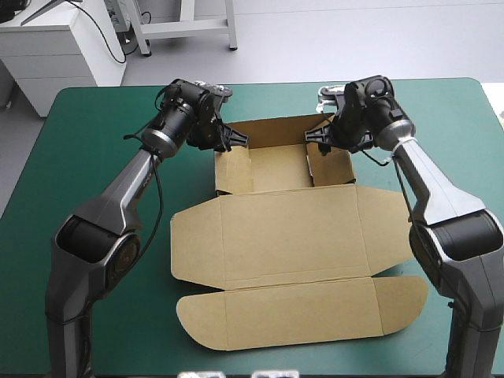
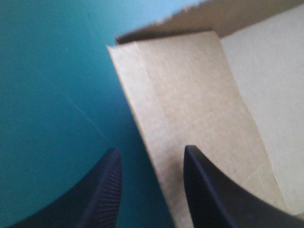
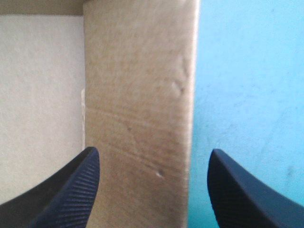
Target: Fold the box
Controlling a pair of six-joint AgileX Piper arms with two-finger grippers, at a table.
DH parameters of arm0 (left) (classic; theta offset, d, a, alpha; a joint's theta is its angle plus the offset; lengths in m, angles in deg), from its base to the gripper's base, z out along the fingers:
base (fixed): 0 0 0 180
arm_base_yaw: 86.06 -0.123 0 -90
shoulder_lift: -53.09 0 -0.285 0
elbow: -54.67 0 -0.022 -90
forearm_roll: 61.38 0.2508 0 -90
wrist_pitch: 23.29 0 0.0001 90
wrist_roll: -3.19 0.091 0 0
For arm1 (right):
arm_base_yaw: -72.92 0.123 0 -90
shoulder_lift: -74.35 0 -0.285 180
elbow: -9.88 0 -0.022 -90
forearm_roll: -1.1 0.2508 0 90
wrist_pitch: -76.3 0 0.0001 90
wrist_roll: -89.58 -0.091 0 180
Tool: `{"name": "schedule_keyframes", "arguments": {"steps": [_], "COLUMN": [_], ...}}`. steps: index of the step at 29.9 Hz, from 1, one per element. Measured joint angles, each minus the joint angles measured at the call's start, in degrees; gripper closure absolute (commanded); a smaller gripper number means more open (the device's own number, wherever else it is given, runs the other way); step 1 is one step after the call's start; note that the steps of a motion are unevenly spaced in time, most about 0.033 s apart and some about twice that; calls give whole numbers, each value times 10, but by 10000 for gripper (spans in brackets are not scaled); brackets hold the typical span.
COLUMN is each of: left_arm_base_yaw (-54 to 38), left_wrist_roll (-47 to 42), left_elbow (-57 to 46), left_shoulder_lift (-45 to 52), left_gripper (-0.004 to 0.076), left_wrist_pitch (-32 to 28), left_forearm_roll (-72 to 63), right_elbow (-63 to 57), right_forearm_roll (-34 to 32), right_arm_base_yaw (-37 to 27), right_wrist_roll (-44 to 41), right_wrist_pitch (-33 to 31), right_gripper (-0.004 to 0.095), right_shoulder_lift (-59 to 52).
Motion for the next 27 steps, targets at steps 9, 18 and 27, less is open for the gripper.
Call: {"name": "schedule_keyframes", "arguments": {"steps": [9,18,27], "left_arm_base_yaw": [0,0,0], "left_wrist_roll": [0,32,44], "left_elbow": [101,31,-218], "left_shoulder_lift": [18,150,350], "left_gripper": [623,732,732], "left_wrist_pitch": [0,1,1], "left_forearm_roll": [5,-13,-13], "right_elbow": [68,-26,-143], "right_forearm_roll": [25,30,34], "right_arm_base_yaw": [-31,-31,-31], "right_wrist_roll": [24,59,75], "right_wrist_pitch": [-18,-19,19], "right_gripper": [298,301,301], "right_shoulder_lift": [-12,-91,-97]}}
